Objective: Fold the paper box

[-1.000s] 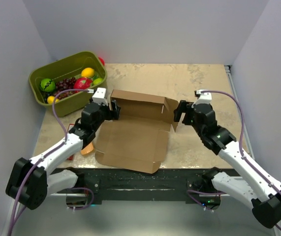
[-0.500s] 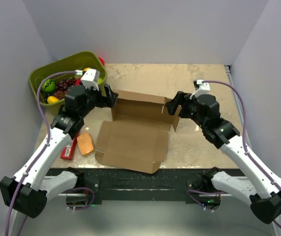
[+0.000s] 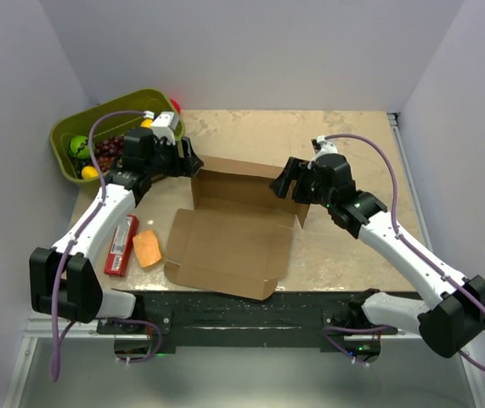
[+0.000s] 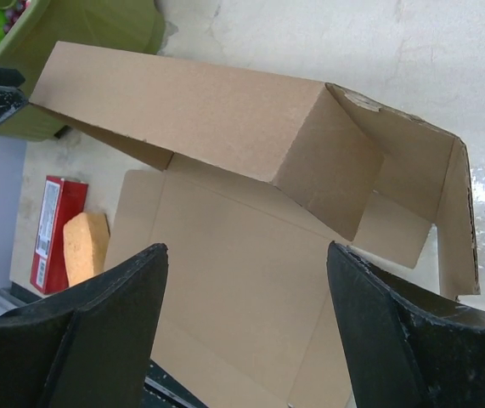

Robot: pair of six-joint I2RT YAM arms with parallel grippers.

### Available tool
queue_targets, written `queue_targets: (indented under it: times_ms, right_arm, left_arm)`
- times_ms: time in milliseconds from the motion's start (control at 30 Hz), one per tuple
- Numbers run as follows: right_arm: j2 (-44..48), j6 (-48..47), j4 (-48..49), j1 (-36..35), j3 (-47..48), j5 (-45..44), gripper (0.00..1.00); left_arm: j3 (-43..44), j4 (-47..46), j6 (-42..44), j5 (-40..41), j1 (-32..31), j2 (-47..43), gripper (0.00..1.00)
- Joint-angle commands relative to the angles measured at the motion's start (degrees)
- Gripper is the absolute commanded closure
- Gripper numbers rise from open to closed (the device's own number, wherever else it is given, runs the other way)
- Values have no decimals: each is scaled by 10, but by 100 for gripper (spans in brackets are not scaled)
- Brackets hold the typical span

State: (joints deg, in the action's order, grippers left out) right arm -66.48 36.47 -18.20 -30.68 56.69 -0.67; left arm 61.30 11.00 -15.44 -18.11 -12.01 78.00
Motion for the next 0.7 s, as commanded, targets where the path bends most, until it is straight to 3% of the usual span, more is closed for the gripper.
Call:
queue_targets:
  times_ms: [0, 200, 333, 667]
  right_arm:
    - [-3, 16, 29, 10, 31, -13, 22]
    - [-28, 33, 65, 29, 26, 6, 25]
    - [-37, 62, 103, 40, 6, 26, 27]
    - [-53, 106, 153, 53, -25, 42, 30]
  left_arm:
    - [9, -44, -6, -37, 17, 4, 27]
    - [-14, -91, -33, -74, 38, 19, 31]
    - [-25, -102, -47, -95, 45, 31, 39]
    - [-46, -115, -42, -91, 45, 36, 52]
